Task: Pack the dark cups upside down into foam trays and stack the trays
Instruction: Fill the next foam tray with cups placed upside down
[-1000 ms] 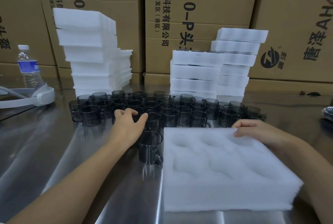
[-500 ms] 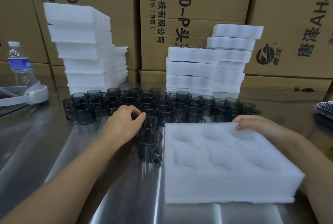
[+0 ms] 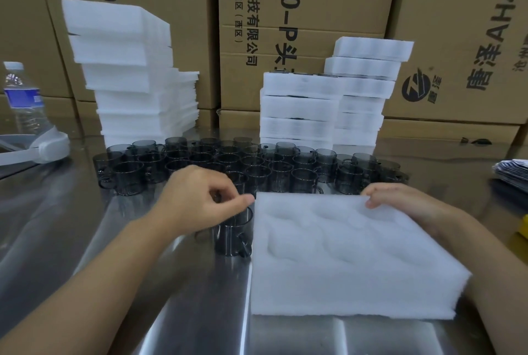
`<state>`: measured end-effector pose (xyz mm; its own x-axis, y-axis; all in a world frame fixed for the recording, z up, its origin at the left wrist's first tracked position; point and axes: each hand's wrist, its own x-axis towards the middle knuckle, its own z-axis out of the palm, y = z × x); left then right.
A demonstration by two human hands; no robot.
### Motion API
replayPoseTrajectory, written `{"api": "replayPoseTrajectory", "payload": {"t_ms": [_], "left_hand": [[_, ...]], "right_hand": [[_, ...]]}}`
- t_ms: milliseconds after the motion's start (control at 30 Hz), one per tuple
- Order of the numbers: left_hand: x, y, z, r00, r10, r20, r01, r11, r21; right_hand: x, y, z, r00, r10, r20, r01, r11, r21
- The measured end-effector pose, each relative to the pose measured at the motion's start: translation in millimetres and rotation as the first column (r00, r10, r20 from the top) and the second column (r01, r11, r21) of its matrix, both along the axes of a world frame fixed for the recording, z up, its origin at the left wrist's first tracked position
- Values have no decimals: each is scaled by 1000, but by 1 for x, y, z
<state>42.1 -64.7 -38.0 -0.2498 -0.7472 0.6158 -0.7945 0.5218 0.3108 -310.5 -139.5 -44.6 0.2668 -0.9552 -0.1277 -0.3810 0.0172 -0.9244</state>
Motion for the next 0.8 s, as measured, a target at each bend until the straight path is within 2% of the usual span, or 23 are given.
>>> {"api": "replayPoseTrajectory", "payload": {"t_ms": [167, 333, 467, 567, 700, 800], "left_hand": [[-6, -2, -7, 990, -97, 98, 79, 982, 169], [-10, -1, -12, 983, -139, 119, 119, 979, 164], [-12, 5, -5, 990, -140, 37, 135, 985, 105], [-9, 12, 9, 984, -177, -34, 177, 984, 2], [-5, 14, 35, 947, -210, -242, 181, 974, -136], [-18, 7, 47, 957, -180, -227, 129, 967, -222]], "right_hand": [[-2, -4, -2, 997, -79, 2, 79, 996, -50], [-1, -3, -2, 992, -127, -23, 124, 989, -76], [0, -1, -1, 991, -135, -27, 132, 988, -86], [0, 1, 1, 989, -138, -50, 132, 986, -101], [1, 4, 6, 985, -154, -81, 141, 980, -140], [5, 6, 12, 979, -125, -162, 98, 981, -170]]}}
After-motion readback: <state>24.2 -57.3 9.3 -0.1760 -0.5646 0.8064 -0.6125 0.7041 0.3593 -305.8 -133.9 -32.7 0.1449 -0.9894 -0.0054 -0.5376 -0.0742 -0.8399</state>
